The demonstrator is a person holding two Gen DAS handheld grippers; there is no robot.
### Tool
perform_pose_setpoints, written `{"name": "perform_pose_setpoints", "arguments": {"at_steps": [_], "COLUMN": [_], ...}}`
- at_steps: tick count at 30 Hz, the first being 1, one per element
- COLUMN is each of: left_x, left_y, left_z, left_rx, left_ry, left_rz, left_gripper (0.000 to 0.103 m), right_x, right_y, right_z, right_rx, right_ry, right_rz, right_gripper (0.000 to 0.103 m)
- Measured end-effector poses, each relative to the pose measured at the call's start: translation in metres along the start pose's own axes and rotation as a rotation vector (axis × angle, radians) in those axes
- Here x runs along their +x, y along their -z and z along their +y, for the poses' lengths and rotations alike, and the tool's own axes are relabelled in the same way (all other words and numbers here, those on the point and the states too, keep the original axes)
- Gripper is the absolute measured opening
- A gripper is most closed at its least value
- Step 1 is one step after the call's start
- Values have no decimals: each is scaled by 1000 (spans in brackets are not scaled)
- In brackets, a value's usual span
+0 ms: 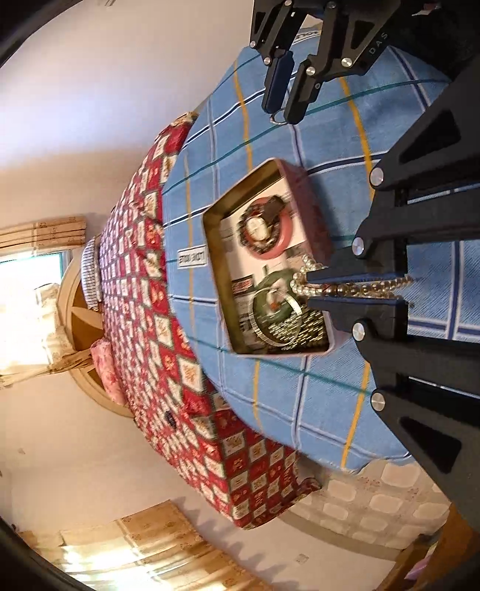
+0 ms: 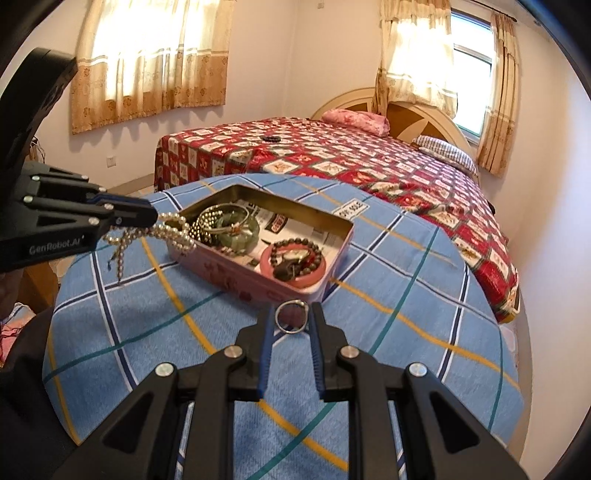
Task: Organize jewelry
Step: 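Lift and carry the pearl necklace and silver ring over the tin with both tools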
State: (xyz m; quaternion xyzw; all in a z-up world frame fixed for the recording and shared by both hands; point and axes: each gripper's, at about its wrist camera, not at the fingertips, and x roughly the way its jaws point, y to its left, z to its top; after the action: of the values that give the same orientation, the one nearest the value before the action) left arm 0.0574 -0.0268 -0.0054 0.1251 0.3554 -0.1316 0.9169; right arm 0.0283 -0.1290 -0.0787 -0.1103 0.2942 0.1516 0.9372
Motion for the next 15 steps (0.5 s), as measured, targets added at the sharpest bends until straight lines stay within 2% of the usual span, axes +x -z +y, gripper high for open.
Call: {"name": "perform_pose_setpoints", "arguments": {"at_steps": [6,15], "left_x": [5,33], "left_y": [-21,-36], "left_z": [6,16], "left_rx": [5,-11], "left_ry": [-37,-62], "left_rz": [-33,-17], "left_gripper": [6,6], "right_x": [4,20], "right_y": [-19,-43], "right_z": [-4,-7], "right_rx": [-21,-47], "right_ry": [8,12], "right_rz": [-32,-60], "right_gripper": [21,21]}}
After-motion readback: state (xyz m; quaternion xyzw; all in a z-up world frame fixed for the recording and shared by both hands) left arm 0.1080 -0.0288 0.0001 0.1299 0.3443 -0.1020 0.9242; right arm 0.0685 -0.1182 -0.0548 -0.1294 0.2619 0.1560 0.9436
